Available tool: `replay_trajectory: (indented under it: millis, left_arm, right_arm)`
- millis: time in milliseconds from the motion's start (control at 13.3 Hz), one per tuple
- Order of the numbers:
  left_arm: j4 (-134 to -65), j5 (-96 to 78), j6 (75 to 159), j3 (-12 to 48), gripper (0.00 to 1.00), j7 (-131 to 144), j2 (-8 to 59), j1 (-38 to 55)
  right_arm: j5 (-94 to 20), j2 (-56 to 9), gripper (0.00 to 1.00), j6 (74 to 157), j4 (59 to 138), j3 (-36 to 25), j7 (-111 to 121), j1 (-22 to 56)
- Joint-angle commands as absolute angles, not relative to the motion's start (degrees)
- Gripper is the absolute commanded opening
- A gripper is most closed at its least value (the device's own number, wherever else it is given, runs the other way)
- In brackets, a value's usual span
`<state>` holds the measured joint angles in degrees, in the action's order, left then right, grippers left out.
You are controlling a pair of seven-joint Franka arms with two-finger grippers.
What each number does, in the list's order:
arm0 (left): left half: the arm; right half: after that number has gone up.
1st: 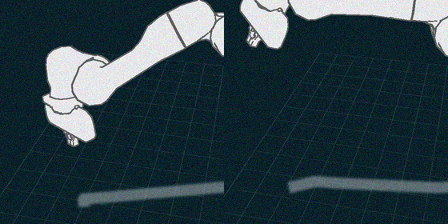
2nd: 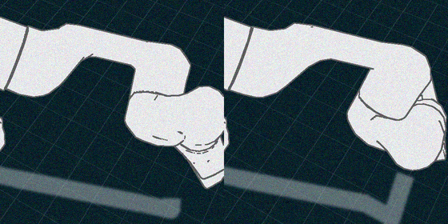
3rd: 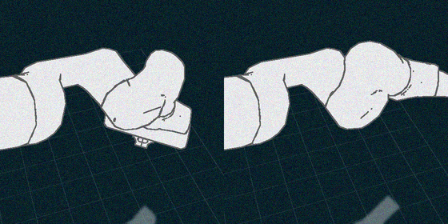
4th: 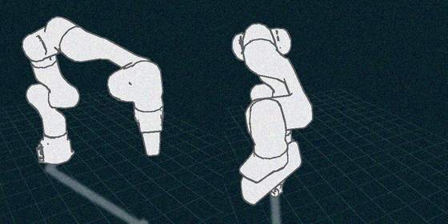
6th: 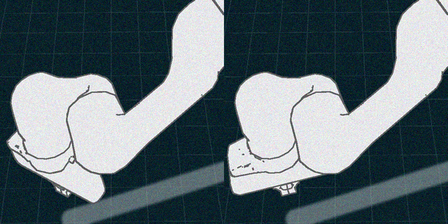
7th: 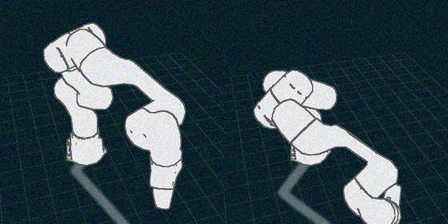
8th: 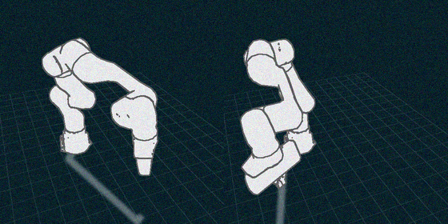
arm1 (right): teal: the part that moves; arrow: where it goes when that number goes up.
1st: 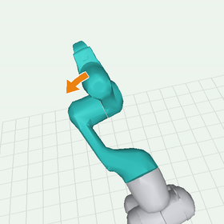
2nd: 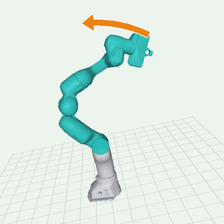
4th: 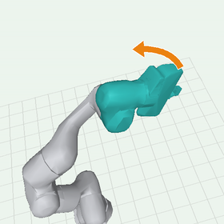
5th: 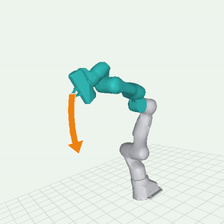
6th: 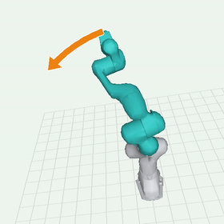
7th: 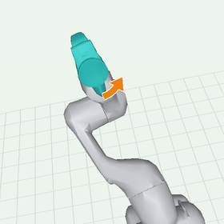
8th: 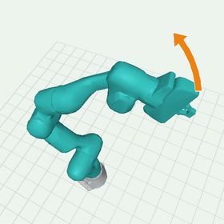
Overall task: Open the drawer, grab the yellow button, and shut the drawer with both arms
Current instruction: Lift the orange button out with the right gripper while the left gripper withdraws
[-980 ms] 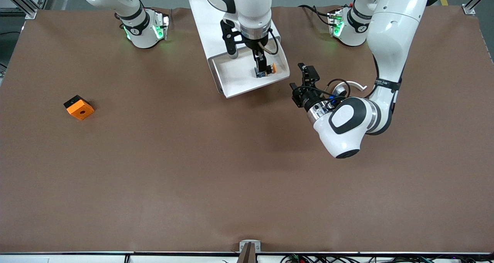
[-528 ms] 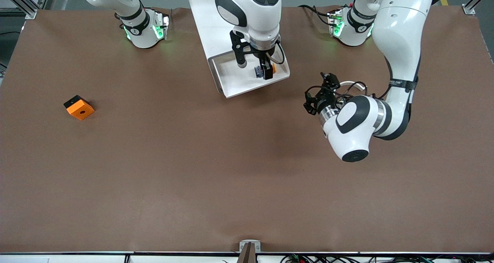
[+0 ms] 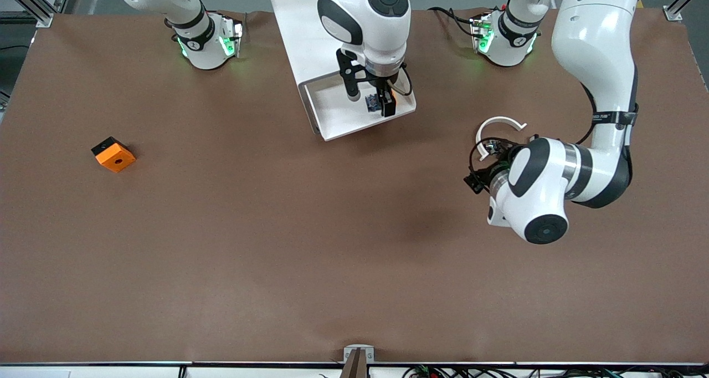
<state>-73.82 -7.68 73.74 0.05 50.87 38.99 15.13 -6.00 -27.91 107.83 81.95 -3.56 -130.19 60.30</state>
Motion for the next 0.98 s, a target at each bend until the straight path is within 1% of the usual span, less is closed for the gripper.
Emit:
replay_trajectory:
  millis: [0, 226, 301, 528, 678, 829, 904]
  left_arm:
    - [-74.4, -4.3, 76.1, 0.4, 1.00, 42.0, 37.0, 11.4]
    - [-74.7, -1.5, 76.2, 0.4, 1.00, 29.5, 35.2, 6.7]
    - [-74.7, -0.8, 77.2, 0.5, 1.00, 27.4, 34.9, 5.7]
    - [-75.1, -0.8, 80.5, 0.6, 1.00, 26.9, 34.2, 5.4]
    - [-74.9, -0.7, 82.5, 0.7, 1.00, 26.9, 34.1, 5.9]
    - [-74.9, -0.1, 86.6, 2.5, 1.00, 27.1, 33.9, 6.2]
    - [-74.9, 1.3, 88.5, 3.9, 1.00, 27.6, 33.9, 6.2]
  right_arm:
    - [-5.4, -29.0, 1.00, 107.1, 80.2, -4.4, -130.7, 61.1]
    - [-4.7, -29.0, 1.00, 107.1, 80.2, -4.4, -130.7, 61.1]
    - [-4.7, -29.0, 0.97, 107.1, 80.2, -4.4, -130.7, 61.1]
    - [-4.7, -28.9, 0.69, 107.2, 80.2, -4.4, -130.3, 60.9]
    - [-4.7, -28.9, 0.44, 107.3, 80.2, -4.4, -130.0, 60.9]
    - [-4.7, -28.9, 0.42, 107.3, 80.2, -4.4, -130.0, 60.9]
    - [-4.7, -28.9, 0.38, 107.3, 80.2, -4.4, -130.0, 60.9]
